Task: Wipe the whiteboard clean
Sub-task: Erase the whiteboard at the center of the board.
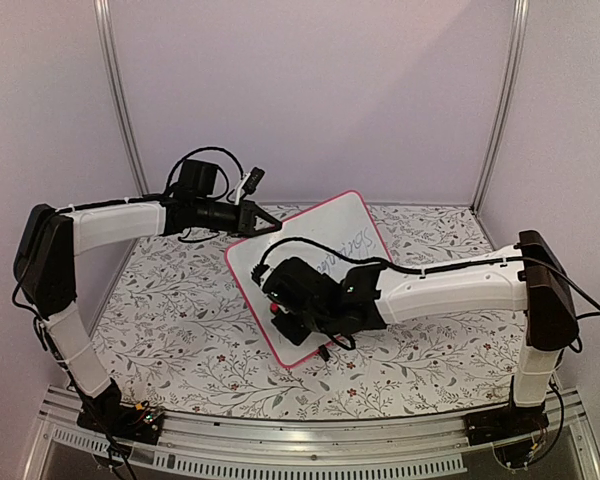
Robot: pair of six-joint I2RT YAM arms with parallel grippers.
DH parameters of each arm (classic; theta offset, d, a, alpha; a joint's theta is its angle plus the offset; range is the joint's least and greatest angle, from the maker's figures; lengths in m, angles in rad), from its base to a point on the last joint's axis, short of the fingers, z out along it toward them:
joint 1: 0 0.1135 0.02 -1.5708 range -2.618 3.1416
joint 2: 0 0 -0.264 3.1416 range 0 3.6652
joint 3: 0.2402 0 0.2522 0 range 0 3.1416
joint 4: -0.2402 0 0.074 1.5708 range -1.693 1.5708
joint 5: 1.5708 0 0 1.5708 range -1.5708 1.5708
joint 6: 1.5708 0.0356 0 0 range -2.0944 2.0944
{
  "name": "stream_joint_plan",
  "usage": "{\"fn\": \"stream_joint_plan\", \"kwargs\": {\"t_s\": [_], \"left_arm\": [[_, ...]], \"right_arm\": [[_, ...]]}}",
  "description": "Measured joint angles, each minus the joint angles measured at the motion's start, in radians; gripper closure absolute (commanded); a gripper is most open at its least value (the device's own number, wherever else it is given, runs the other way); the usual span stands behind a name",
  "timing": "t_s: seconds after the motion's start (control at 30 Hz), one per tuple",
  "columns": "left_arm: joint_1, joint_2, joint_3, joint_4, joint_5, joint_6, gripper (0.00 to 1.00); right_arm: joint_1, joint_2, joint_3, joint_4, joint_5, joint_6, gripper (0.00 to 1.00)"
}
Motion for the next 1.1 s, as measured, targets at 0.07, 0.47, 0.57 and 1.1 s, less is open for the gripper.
{"fn": "stream_joint_plan", "kwargs": {"t_s": [0.07, 0.47, 0.57, 1.1], "left_arm": [[0.0, 0.0, 0.0, 0.0, 0.0, 0.0, 1.0], [0.0, 0.0, 0.0, 0.001, 0.0, -0.002, 1.0], [0.0, 0.0, 0.0, 0.0, 0.0, -0.002, 1.0], [0.0, 0.0, 0.0, -0.001, -0.001, -0.001, 1.0]], "right_arm": [[0.0, -0.004, -0.008, -0.005, 0.0, 0.003, 1.0], [-0.003, -0.032, -0.03, -0.043, 0.032, 0.003, 1.0], [-0.003, -0.032, -0.002, -0.053, 0.059, -0.015, 1.0], [-0.067, 0.021, 0.114, -0.023, 0.043, -0.083, 1.0]]}}
